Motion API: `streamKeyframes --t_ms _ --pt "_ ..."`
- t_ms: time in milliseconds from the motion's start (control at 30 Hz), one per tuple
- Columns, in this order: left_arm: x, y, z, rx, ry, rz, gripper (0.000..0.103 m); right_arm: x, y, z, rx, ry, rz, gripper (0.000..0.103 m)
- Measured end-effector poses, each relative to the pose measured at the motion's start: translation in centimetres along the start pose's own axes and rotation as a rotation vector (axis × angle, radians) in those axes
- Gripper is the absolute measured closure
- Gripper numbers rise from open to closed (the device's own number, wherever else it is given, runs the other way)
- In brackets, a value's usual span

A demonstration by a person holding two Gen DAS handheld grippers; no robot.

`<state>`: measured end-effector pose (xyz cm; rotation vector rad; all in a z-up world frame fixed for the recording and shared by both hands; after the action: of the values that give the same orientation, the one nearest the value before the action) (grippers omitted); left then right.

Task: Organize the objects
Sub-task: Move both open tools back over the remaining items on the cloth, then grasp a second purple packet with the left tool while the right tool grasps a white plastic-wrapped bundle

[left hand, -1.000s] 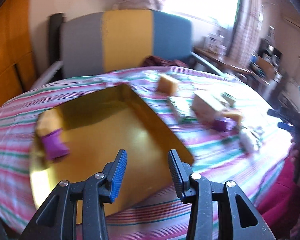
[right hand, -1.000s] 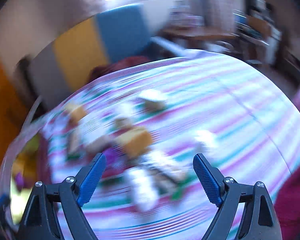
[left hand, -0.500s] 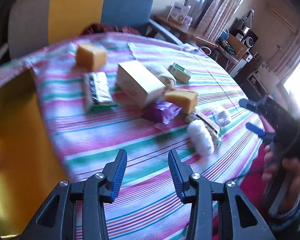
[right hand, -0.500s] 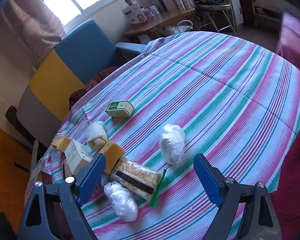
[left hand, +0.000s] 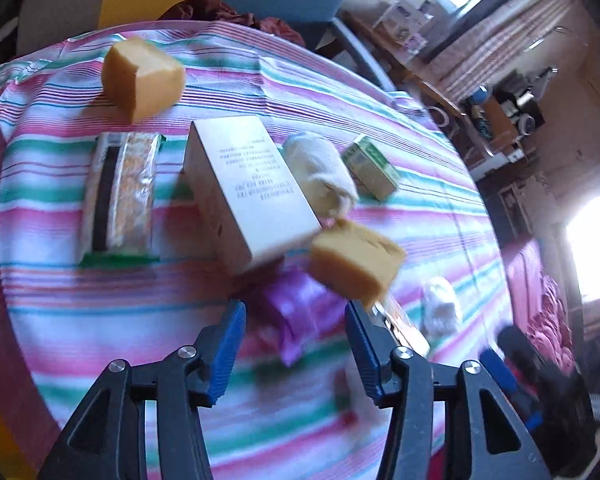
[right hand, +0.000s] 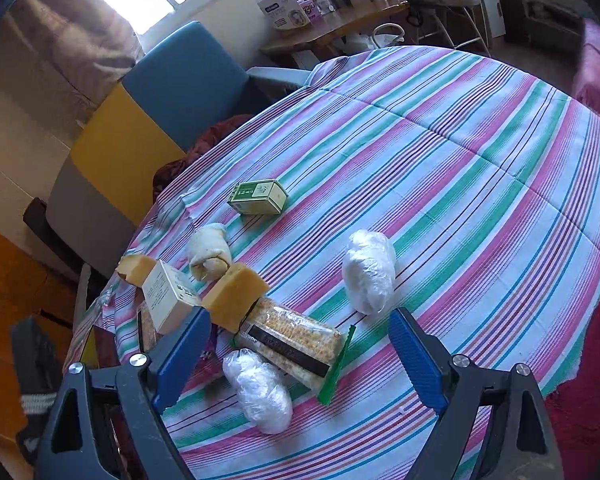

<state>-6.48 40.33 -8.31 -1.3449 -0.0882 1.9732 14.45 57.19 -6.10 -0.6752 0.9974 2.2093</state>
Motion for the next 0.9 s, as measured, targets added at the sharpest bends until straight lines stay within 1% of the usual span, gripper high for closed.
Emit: streamKeyframes --t_ms 100,133,233,267,300,333,367,533,600,667,767,900 --pt "2.2 0.3 0.8 -0.045 0.029 0.032 0.050 0.1 0.0 0.1 -0.002 0.001 0.006 0.012" --pt "2.8 0.3 1.0 -0.054 0.039 0.034 0.049 0.1 0.0 0.1 -0.004 0.002 0.005 0.012" --pt "4.2 0.3 0.8 -0.055 0.068 0.059 0.049 0.2 -0.1 0.2 -0.001 -0.002 0.002 0.012" --pt "4.0 0.0 0.5 -0.015 0.054 0.061 0.049 0.1 -0.3 0.3 0.004 -0.008 -0.004 0.012" --pt "3.8 -0.2 0.2 0.020 0.046 0.059 0.052 0.0 -0.5 0.4 0.013 -0.018 -0.013 0.012" --pt "3.5 -0.5 -0.2 0.068 0.035 0.056 0.057 -0.1 -0.9 0.6 0.023 -0.029 -0.021 0.012" --pt "3.1 -0.8 -0.7 0.116 0.025 0.059 0.066 -0.3 -1.2 0.8 0.035 -0.037 -0.027 0.012" --pt "0.9 -1.0 -3.6 0.251 0.002 0.031 0.066 -1.1 -3.8 1.6 0.161 -0.080 -0.050 0.012" --pt "-0.2 -1.1 -5.0 0.310 -0.012 0.034 0.066 -1.4 -5.0 1.8 0.206 -0.099 -0.079 0.012" --pt "-1.3 -1.2 -6.3 0.369 -0.031 0.047 0.066 -1.4 -5.9 1.8 0.241 -0.095 -0.093 0.012" --pt "-2.6 -0.6 -7.9 0.409 -0.048 0.056 0.067 -0.9 -6.3 1.6 0.263 -0.070 -0.107 0.013" --pt "-3.4 0.2 -8.6 0.414 -0.057 0.048 0.067 -0.4 -5.7 1.2 0.225 -0.045 -0.129 0.015"
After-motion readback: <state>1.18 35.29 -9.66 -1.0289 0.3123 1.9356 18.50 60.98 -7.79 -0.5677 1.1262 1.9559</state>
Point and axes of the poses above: each gripper's, at about its wrist camera, not at the fingertips, and x roughly the way its jaws point, y to its left, z to its top, the point moved 1 cm from there along x, roughly the way its jaws point, and after that the axes turned 9 degrees about -y, right-handed, at the moved point
